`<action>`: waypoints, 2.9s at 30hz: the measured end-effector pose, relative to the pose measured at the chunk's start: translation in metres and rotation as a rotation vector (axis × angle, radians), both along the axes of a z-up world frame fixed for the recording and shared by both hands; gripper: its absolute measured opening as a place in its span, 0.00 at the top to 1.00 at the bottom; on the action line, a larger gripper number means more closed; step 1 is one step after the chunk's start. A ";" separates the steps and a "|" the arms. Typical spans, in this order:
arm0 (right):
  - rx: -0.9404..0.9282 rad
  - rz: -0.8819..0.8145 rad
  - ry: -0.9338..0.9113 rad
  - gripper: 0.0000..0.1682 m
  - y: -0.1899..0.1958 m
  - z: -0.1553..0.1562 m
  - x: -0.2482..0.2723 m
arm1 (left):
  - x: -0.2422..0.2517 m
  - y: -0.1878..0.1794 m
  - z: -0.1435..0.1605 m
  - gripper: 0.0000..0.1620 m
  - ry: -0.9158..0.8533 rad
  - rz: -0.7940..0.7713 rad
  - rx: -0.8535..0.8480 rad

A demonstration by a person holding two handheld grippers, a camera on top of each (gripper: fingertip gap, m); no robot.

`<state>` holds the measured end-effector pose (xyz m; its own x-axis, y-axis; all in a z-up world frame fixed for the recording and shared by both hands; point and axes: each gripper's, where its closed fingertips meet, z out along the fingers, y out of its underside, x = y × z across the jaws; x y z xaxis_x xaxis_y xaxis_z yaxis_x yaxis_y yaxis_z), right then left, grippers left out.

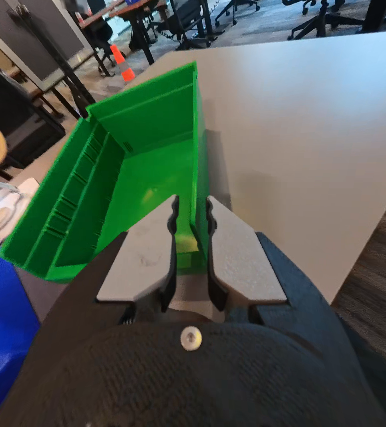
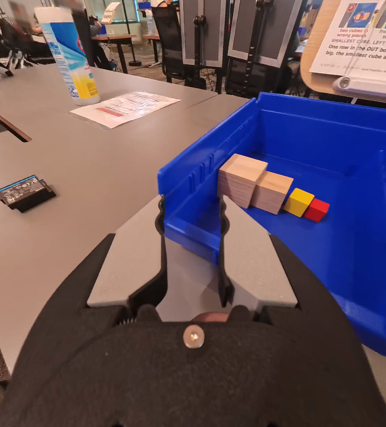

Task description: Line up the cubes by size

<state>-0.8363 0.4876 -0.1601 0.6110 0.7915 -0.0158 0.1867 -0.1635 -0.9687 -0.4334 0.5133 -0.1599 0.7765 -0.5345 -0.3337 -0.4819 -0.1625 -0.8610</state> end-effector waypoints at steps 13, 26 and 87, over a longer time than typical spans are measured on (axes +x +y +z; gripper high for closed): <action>-0.036 -0.093 -0.089 0.68 0.043 0.032 0.154 | -0.150 -0.124 0.152 0.87 -0.279 -0.168 0.232; -0.271 -0.028 -0.922 0.80 0.030 -0.070 0.320 | -0.336 -0.024 -0.054 0.73 0.511 0.066 -0.230; -0.052 0.517 -0.949 0.79 0.058 -0.047 0.427 | -0.477 -0.058 -0.051 0.72 0.460 0.203 -0.288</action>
<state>-0.4091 0.5459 -0.2069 -0.0156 0.9689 0.2468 0.9151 0.1133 -0.3870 -0.9099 0.4557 -0.2105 0.6823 -0.5092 -0.5246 -0.7310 -0.4877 -0.4773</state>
